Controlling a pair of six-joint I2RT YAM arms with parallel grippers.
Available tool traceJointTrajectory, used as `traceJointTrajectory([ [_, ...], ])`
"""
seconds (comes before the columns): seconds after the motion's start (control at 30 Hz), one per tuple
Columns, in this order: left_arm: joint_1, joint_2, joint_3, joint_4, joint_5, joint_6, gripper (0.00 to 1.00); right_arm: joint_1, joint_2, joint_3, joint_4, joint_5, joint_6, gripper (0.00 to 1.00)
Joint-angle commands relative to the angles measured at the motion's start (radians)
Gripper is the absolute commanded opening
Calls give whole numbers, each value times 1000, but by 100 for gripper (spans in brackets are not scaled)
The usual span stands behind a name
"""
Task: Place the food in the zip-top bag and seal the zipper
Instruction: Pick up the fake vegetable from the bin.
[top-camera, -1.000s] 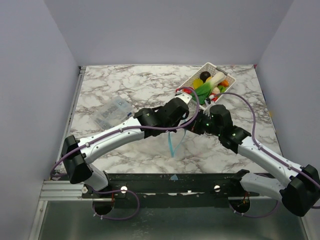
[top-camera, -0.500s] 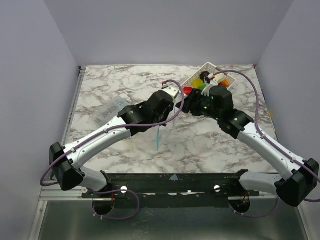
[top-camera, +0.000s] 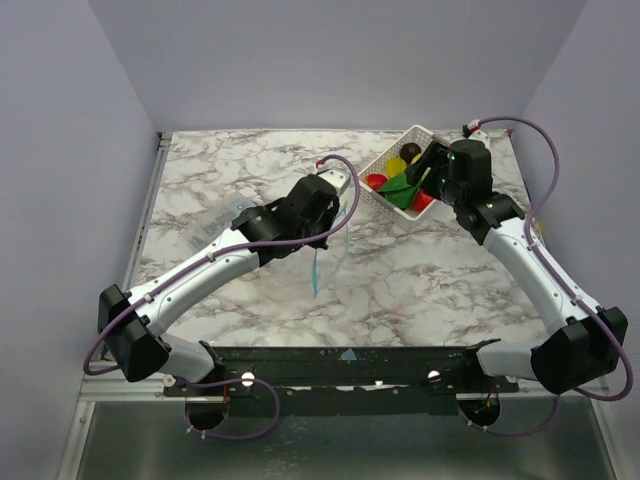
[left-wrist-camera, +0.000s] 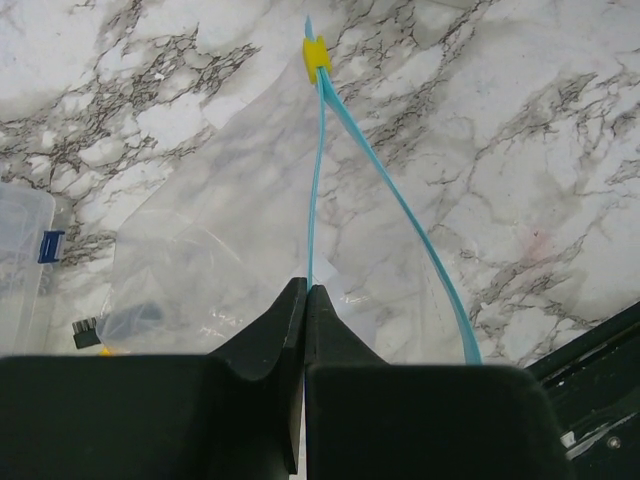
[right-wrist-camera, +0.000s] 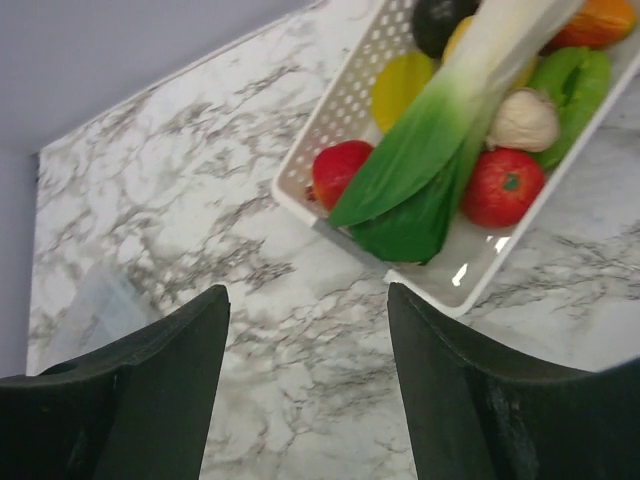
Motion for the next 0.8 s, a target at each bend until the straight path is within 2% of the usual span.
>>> traceJointTrajectory([
  [0.0, 7, 8, 0, 2, 58, -12, 0, -102, 68, -25, 33, 26, 65, 68],
  [0.1, 7, 0, -3, 6, 75, -15, 0, -146, 150, 0, 34, 19, 118, 69],
  [0.3, 8, -8, 2, -1, 73, -9, 0, -166, 291, 53, 51, 74, 198, 90],
  [0.43, 18, -24, 2, 2, 104, -11, 0, -166, 383, 89, 96, 113, 176, 98],
  [0.6, 51, -18, 9, 2, 192, -33, 0, -167, 507, 175, 95, 126, 157, 100],
  [0.77, 86, -7, 1, 13, 217, -45, 0, -166, 547, 188, 125, 120, 171, 100],
])
